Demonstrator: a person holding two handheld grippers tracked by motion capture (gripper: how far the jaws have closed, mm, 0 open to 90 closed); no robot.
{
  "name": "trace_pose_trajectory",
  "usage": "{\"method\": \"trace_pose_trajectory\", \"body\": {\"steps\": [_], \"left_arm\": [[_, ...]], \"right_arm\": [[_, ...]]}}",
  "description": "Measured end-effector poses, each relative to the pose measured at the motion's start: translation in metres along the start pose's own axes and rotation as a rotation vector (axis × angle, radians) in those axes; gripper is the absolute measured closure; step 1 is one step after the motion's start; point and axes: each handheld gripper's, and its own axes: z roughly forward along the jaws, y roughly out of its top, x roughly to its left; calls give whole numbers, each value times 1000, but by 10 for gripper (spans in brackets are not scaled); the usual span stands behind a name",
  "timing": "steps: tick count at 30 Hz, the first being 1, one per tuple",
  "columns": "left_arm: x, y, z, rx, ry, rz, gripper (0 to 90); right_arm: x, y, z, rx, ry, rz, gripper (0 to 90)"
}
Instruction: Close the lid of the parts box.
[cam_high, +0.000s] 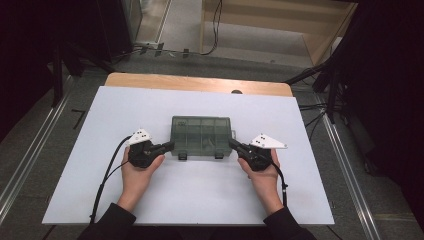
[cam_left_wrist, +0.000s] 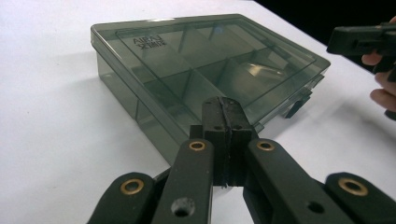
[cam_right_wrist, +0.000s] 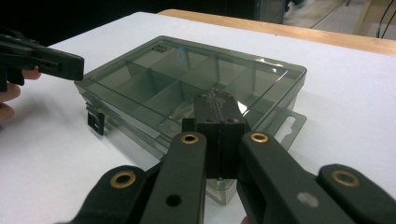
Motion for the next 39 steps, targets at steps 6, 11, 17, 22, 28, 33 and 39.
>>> {"method": "trace_pose_trajectory", "body": {"steps": [6, 11, 17, 22, 28, 33, 39], "left_arm": [[0, 0, 0, -1, -3, -2, 896], [1, 0, 0, 0, -7, -5, 896], [1, 0, 0, 1, -8, -6, 896], [1, -1, 0, -1, -11, -10, 896], [1, -2, 0, -5, -15, -17, 896], [2, -2, 0, -9, -16, -20, 896], [-2, -4, -2, -37, -5, 14, 721]], "right_arm": [[2, -2, 3, 25, -24, -23, 878], [3, -6, 6, 30, -31, -19, 877], [4, -9, 7, 49, -40, -18, 877], [3, -11, 7, 46, -39, -11, 878], [3, -16, 8, 33, -36, -2, 880], [3, -15, 8, 43, -44, 4, 880], [1, -14, 5, 22, 3, 31, 644]]}}
